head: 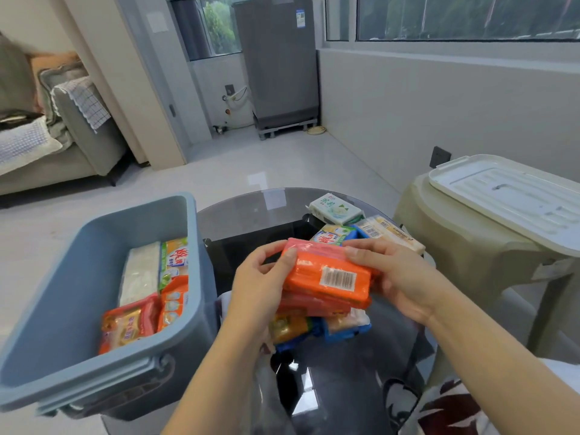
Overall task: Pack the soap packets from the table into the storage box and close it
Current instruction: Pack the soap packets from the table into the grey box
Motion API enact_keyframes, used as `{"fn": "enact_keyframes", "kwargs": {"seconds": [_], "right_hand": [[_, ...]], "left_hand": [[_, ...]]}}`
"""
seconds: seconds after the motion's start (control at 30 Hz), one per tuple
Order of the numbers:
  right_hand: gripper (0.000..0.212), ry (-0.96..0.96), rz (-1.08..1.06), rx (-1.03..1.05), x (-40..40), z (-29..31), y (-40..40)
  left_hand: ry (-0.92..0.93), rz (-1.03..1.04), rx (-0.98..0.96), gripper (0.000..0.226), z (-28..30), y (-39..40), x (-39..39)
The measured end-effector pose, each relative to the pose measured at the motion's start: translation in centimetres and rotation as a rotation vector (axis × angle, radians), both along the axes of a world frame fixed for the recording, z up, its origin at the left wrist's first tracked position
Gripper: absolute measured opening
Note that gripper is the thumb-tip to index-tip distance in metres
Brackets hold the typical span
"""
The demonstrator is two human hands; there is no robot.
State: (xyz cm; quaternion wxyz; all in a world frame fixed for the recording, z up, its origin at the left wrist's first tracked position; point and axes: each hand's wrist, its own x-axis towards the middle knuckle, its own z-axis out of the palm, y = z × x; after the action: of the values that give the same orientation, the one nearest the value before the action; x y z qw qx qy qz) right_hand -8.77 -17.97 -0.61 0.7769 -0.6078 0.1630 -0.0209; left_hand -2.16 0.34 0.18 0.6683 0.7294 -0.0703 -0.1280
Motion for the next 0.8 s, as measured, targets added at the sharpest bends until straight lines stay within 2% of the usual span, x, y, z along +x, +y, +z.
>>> {"fn": "enact_keyframes", "kwargs": {"seconds": [0.13, 0.3, 0.5, 0.8], "right_hand": [[0.031, 0.030, -0.007, -0.006, 0.6, -0.1, 0.7], [0.022, 0.072, -0.065, -0.085, 0.8, -0.7, 1.4], [0.025, 0.077, -0.154, -0.143, 0.3, -1.3, 1.1], [0.026, 0.171, -0.160, -0.226, -0.2, -1.6, 1.2]], "left_hand": [[0.041, 0.137, -0.071, 0.024, -0.4, 1.8, 0.4], [-0.077, 0.157, 0.040, 0.026, -1.1, 2.2, 0.3], [-0.130, 0.094, 0.118, 0.015, -1.5, 1.7, 0.3], [-0.081, 0.026, 0.217, 0.025, -2.5, 1.4, 0.7]]}}
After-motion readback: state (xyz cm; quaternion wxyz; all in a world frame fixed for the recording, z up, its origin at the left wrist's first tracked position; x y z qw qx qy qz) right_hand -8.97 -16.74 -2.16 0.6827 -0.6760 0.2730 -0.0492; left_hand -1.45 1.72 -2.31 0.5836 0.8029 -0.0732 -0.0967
